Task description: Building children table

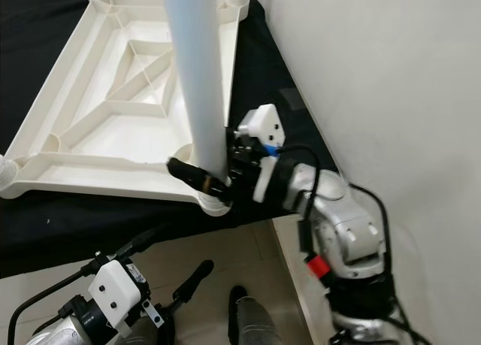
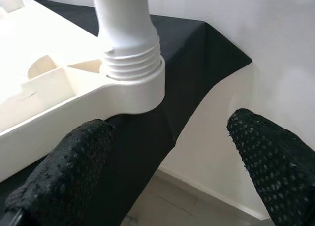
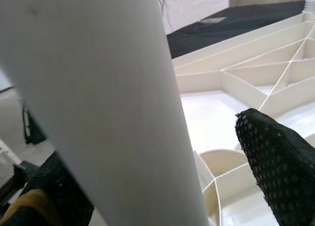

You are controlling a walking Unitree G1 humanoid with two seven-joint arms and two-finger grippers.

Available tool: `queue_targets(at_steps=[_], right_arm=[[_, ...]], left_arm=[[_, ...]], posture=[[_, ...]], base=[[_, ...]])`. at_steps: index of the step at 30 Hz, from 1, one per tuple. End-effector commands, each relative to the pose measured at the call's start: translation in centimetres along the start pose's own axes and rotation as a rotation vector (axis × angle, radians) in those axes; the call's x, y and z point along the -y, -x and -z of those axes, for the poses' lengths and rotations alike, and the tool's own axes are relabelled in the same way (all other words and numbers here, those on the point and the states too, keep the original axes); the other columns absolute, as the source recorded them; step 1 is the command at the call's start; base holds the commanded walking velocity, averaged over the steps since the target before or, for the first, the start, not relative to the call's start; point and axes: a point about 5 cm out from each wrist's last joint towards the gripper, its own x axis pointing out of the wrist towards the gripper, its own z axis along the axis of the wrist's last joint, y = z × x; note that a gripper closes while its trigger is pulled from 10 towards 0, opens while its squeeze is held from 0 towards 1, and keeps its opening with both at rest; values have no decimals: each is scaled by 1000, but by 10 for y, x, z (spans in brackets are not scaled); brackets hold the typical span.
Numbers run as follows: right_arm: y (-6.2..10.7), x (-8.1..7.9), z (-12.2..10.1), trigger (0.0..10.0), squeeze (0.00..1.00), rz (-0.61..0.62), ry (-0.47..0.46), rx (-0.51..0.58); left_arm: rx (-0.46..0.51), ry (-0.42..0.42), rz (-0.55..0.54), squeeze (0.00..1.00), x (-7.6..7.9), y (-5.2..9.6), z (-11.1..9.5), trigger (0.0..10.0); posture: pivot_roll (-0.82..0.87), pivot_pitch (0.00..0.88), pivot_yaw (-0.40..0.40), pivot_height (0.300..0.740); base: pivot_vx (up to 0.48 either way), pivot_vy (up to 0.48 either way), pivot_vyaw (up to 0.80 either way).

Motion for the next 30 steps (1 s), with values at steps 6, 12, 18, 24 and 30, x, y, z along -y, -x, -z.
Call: queue_targets(at_steps=[6, 12, 18, 24, 30], right_arm=[[27, 25, -6, 10000, 0, -7, 15, -12], [39, 32, -9, 0, 0, -14, 34, -8], [42, 32, -9, 0, 0, -28, 38, -2], [41, 34, -10, 0, 0, -10, 49, 13], [29, 26, 5, 0, 0, 63, 60, -18]], left_arm=[[-8, 5, 12, 0, 5, 2, 1, 10000], [-7, 3, 10, 0, 5, 1, 1, 10000], [-6, 2, 12, 0, 5, 1, 1, 10000], [-6, -1, 13, 0, 4, 1, 2, 10000], [-7, -3, 12, 0, 4, 1, 3, 10000]], posture=[[17, 355, -17, 740], [20, 353, -19, 740], [19, 346, -12, 740], [18, 343, -12, 740], [19, 342, -22, 740]], base=[[0, 0, 0], [0, 0, 0], [0, 0, 0], [0, 0, 0], [0, 0, 0]])
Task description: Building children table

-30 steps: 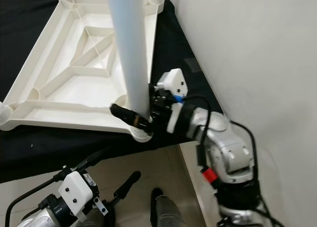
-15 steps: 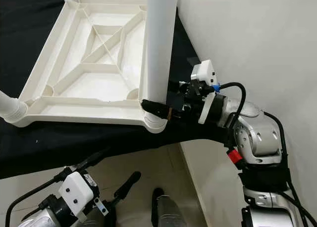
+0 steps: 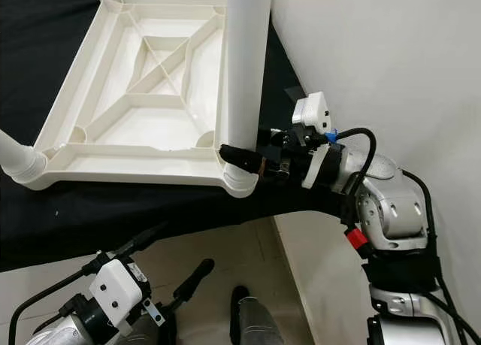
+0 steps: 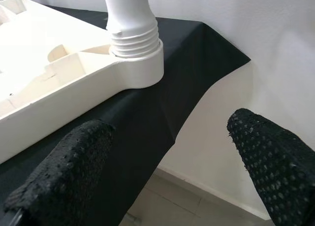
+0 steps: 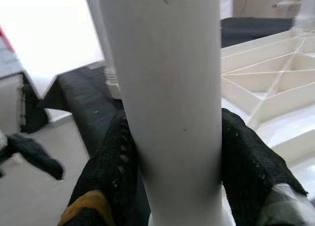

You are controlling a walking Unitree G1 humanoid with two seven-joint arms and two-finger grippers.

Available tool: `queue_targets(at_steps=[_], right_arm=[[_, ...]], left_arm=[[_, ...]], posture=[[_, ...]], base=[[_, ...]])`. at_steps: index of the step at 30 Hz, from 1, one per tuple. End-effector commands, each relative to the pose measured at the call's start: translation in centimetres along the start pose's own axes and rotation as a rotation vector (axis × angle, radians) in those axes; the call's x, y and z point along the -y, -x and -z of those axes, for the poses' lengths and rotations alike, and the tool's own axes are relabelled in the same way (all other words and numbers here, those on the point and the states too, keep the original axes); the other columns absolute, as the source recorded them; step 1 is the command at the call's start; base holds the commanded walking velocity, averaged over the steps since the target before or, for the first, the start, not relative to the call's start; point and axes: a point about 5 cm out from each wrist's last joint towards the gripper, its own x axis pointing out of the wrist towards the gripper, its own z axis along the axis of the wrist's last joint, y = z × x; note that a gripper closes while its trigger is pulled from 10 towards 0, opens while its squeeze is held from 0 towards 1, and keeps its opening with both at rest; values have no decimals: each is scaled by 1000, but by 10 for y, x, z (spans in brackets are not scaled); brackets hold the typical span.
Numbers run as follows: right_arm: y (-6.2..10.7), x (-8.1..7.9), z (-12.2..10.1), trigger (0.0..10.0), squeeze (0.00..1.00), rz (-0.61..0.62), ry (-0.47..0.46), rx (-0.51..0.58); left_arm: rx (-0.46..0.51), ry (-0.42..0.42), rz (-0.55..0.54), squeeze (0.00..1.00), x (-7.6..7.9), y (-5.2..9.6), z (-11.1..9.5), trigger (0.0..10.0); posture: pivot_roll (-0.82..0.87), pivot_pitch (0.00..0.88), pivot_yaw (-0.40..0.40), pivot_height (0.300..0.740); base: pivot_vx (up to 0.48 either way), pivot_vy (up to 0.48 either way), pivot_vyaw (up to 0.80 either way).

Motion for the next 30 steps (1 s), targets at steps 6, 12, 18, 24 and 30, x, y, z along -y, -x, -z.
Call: queue_targets(at_steps=[6, 12, 18, 24, 30], right_arm=[[-23, -40, 66, 0, 0, 674, -83, -274], [-64, -67, 72, 0, 0, 770, -252, -242], [-77, -69, 62, 0, 0, 700, -239, -205], [-85, -77, 39, 10000, 1000, 625, -233, -68], [-73, -48, 18, 10000, 1000, 478, -158, 40]], left_arm=[[-11, 7, 6, 0, 4, 3, 3, 10000], [-12, 3, 4, 0, 4, 1, 5, 10000], [-10, 4, 6, 0, 3, 0, 6, 10000], [-11, 2, 1, 0, 3, -1, 7, 10000], [-6, 3, 2, 0, 5, -3, 5, 10000]], posture=[[18, 344, -35, 740], [17, 328, -26, 740], [8, 329, -29, 740], [9, 330, -26, 740], [8, 329, -24, 740]], base=[[0, 0, 0], [0, 0, 0], [0, 0, 0], [0, 0, 0], [0, 0, 0]])
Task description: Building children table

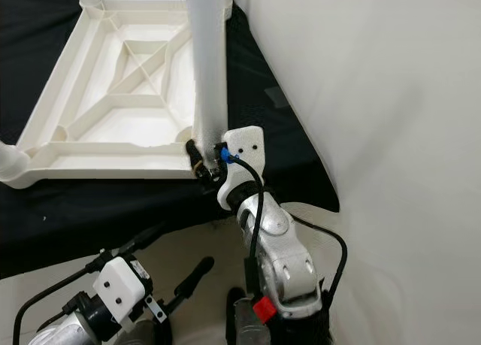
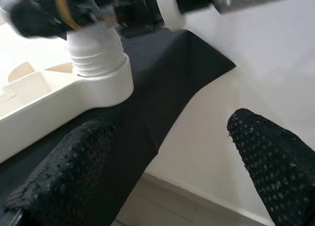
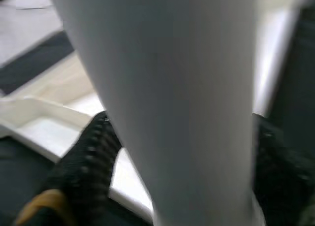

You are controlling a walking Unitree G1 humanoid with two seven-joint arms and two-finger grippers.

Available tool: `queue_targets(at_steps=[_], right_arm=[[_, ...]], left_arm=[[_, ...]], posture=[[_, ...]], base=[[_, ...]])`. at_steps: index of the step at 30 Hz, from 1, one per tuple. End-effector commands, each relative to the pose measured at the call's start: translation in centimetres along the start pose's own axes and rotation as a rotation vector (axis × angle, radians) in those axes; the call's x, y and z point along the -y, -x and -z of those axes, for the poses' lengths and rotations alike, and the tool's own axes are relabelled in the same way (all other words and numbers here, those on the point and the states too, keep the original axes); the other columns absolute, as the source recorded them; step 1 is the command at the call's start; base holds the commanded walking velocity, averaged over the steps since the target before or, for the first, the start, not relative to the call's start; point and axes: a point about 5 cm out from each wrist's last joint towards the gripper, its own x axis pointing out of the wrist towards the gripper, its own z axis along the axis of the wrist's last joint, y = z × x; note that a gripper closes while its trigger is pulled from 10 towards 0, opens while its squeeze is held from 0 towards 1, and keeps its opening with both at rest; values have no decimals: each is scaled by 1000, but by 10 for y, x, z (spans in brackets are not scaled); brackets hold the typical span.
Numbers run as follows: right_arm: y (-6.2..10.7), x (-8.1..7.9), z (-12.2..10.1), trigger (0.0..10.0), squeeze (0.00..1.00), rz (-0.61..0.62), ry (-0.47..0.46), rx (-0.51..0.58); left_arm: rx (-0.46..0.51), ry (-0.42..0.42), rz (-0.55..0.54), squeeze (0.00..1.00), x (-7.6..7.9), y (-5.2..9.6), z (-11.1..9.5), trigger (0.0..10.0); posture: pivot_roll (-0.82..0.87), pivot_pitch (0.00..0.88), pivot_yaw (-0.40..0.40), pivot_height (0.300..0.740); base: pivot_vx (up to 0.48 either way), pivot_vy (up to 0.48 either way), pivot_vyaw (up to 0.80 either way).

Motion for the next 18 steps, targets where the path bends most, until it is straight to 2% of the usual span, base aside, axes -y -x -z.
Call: queue_targets(at_steps=[1, 9, 11, 12, 13, 15, 16, 17, 18], right_arm=[[1, 7, -5, 10000, 1000, -47, -20, 36], [3, 29, -23, 10000, 1000, -214, 57, 78], [10, 45, -32, 10000, 1000, -336, 104, 73], [10, 45, -32, 10000, 1000, -336, 104, 73], [15, 55, -36, 10000, 1000, -396, 120, 61], [22, 70, -44, 10000, 1000, -491, 105, 54], [22, 70, -44, 10000, 1000, -491, 105, 54], [24, 73, -47, 10000, 925, -541, 95, 46], [26, 75, -48, 10000, 318, -570, 90, 40]], left_arm=[[-11, 4, 13, 0, 5, 2, 1, 10000], [-6, 4, 11, 0, 7, 1, -1, 10000], [-5, 6, 10, 0, 8, 1, -1, 10000], [-5, 6, 10, 0, 8, 1, -1, 10000], [-4, 7, 10, 0, 8, 1, -1, 10000], [-4, 10, 11, 0, 9, 1, -1, 10000], [-4, 10, 11, 0, 9, 1, -1, 10000], [-5, 11, 12, 0, 10, 1, -1, 10000], [-5, 11, 12, 0, 10, 1, 0, 10000]], posture=[[8, 329, -24, 740], [18, 338, -26, 740], [19, 335, -30, 740], [19, 335, -30, 740], [19, 335, -31, 740], [18, 330, -32, 740], [18, 330, -32, 740], [21, 323, -32, 740], [21, 323, -32, 740]], base=[[0, 0, 0], [0, 0, 0], [0, 0, 0], [0, 0, 0], [0, 0, 0], [0, 0, 0], [0, 0, 0], [0, 0, 0], [0, 0, 0]])
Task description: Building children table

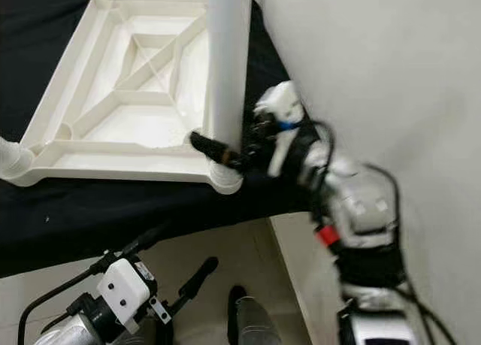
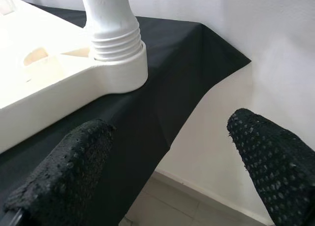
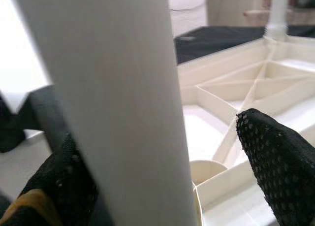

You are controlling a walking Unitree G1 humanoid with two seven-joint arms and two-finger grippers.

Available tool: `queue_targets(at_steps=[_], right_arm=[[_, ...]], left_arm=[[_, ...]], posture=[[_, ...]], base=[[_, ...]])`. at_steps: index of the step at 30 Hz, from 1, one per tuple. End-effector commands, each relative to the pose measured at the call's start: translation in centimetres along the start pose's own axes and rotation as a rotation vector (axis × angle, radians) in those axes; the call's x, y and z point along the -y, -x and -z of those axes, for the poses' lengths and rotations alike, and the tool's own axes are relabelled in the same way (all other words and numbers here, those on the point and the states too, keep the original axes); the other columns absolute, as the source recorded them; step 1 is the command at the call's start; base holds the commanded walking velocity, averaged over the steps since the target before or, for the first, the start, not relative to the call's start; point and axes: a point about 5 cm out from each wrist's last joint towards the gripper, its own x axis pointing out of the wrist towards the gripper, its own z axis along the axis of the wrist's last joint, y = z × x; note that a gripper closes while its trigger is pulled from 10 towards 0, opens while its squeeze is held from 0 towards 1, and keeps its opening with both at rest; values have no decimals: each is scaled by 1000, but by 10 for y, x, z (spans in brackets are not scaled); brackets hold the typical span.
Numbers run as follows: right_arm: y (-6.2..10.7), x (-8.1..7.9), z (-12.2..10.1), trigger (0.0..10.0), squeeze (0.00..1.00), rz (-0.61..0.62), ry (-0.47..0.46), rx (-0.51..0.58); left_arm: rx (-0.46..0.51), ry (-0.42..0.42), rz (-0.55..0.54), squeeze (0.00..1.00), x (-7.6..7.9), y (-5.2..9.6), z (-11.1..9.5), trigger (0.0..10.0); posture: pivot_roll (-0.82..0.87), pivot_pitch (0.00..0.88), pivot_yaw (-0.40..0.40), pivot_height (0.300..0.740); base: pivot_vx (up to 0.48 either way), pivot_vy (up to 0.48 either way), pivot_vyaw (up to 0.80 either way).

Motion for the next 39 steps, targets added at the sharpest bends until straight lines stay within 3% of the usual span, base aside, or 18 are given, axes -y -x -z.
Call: queue_targets(at_steps=[1, 12, 13, 15, 16, 23, 29, 32, 33, 34, 35, 36, 37, 38, 39], right_arm=[[4, -1, 2, 10000, 0, -94, -20, 11], [-3, 13, -3, 10000, 0, -203, 28, 55], [-5, 17, -6, 1333, 0, -227, 42, 63], [-5, 17, -6, 1333, 0, -227, 42, 63], [-4, 18, -8, 0, 0, -259, 46, 64], [-3, 16, -11, 0, 0, -381, 58, 29], [-3, 15, -6, 0, 0, -392, 60, 16], [-7, 4, 11, 0, 0, -285, 76, -46], [-27, -11, 50, 0, 0, 279, 24, -121], [-27, -30, 71, 0, 0, 529, -28, -175], [-27, -30, 71, 0, 0, 529, -28, -175], [-23, -47, 86, 0, 0, 705, -59, -232], [-23, -47, 86, 0, 0, 705, -59, -232], [-25, -61, 95, 0, 0, 725, -97, -250], [-25, -61, 95, 0, 0, 725, -97, -250]], left_arm=[[-1, 10, 13, 0, 6, 2, -1, 10000], [-1, 7, 16, 0, 6, 1, -2, 10000], [-1, 5, 17, 0, 6, 2, -2, 10000], [-1, 5, 17, 0, 6, 2, -2, 10000], [-2, 5, 18, 0, 6, 2, -2, 10000], [-5, 3, 21, 0, 5, 2, -2, 10000], [-6, 3, 25, 0, 6, 2, -1, 10000], [-6, 3, 24, 0, 7, 2, -1, 10000], [-8, 3, 18, 0, 7, 3, -1, 10000], [-8, 3, 15, 0, 7, 3, 0, 10000], [-8, 3, 15, 0, 7, 3, 0, 10000], [-8, 3, 11, 0, 6, 3, 0, 10000], [-8, 3, 11, 0, 6, 3, 0, 10000], [-7, 2, 8, 0, 4, 1, 1, 10000], [-7, 2, 8, 0, 4, 1, 1, 10000]], posture=[[24, 315, -30, 740], [48, 322, -17, 740], [54, 326, -14, 740], [54, 326, -14, 740], [55, 326, -13, 740], [51, 330, -8, 740], [47, 328, -12, 740], [43, 329, -35, 740], [43, 328, -61, 740], [32, 330, -56, 740], [32, 330, -56, 740], [28, 328, -47, 740], [28, 328, -47, 740], [28, 330, -42, 740], [28, 330, -42, 740]], base=[[0, 0, 0], [0, 0, 0], [0, 0, 0], [0, 0, 0], [0, 0, 0], [0, 0, 0], [0, 0, 0], [0, 0, 0], [0, 0, 0], [0, 0, 0], [0, 0, 0], [0, 0, 0], [0, 0, 0], [0, 0, 0], [0, 0, 0]])
